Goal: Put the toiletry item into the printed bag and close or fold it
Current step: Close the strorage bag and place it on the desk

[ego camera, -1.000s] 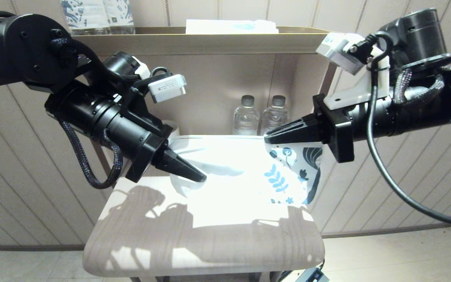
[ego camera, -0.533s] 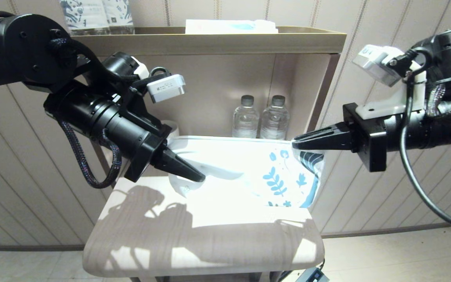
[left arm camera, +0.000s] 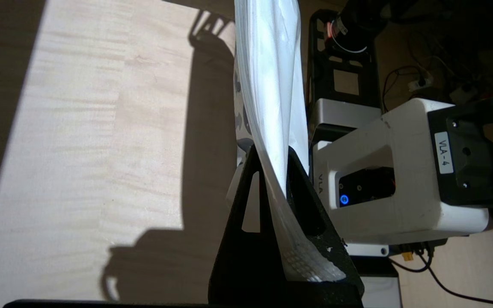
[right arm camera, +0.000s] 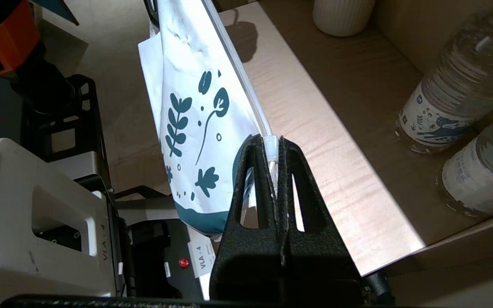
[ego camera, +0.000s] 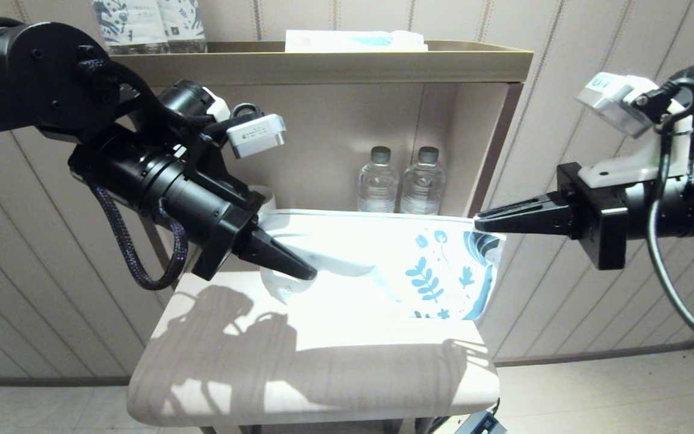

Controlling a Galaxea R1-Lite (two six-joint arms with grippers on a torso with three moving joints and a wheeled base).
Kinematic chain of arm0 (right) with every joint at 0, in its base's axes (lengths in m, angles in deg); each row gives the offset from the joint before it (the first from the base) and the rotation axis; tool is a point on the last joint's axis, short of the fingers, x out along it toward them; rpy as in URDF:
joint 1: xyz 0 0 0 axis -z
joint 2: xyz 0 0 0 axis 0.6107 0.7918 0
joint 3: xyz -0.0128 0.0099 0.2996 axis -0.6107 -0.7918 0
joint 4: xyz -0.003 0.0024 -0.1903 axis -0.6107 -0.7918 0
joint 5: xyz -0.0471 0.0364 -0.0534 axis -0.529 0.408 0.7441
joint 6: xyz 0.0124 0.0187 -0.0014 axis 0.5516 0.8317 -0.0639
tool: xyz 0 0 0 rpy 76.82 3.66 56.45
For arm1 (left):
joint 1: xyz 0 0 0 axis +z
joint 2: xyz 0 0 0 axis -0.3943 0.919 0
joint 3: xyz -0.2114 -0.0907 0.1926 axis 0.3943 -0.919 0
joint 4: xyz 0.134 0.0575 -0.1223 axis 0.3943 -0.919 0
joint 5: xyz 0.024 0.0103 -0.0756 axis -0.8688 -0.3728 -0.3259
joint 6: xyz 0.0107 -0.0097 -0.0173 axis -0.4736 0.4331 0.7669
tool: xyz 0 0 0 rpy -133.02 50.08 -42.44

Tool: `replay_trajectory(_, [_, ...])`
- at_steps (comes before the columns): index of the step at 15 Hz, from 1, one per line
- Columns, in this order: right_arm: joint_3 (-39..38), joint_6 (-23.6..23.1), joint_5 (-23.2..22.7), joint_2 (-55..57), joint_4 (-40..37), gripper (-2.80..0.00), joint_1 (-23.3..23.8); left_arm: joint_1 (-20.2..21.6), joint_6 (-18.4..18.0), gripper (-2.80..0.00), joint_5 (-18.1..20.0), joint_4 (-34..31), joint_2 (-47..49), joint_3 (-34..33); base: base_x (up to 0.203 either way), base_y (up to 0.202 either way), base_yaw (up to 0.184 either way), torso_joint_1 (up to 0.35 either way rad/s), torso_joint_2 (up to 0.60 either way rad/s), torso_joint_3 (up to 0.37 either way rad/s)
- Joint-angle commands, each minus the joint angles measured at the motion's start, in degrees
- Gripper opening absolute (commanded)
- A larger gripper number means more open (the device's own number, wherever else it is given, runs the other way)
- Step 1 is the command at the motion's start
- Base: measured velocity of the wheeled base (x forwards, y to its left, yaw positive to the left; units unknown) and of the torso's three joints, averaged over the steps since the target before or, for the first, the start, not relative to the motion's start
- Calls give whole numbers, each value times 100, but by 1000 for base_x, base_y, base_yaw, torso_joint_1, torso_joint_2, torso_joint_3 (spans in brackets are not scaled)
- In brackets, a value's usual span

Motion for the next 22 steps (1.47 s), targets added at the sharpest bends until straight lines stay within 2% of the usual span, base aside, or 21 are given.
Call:
replay_trajectory(1, [-62, -15, -52, -62, -10, -280, 61, 0, -22, -280, 21, -43, 9, 1, 0, 0, 0, 0, 0, 0])
replay_trajectory(10, [-156, -32, -33, -127, -10, -280, 26, 0, -22, -280, 38, -43, 0, 1, 0, 0, 0, 0, 0, 0])
replay_trajectory(13, [-306, -314, -42, -112, 161, -280, -31, -8, -22, -280, 56, 7, 44, 10, 0, 0, 0, 0, 0, 0])
replay_trajectory(15, [-416, -342, -4, -118, 290, -280, -30, -16, -22, -280, 46, 18, 32, 10, 0, 0, 0, 0, 0, 0])
replay_trajectory(16, [-415, -330, -8, -108, 482, 0, -33, -17, -22, -280, 39, 17, 9, 10, 0, 0, 0, 0, 0, 0])
replay_trajectory(22, [-291, -236, -52, -102, 550, 0, -2, -8, -22, -280, 4, 18, 18, -78, 0, 0, 0, 0, 0, 0])
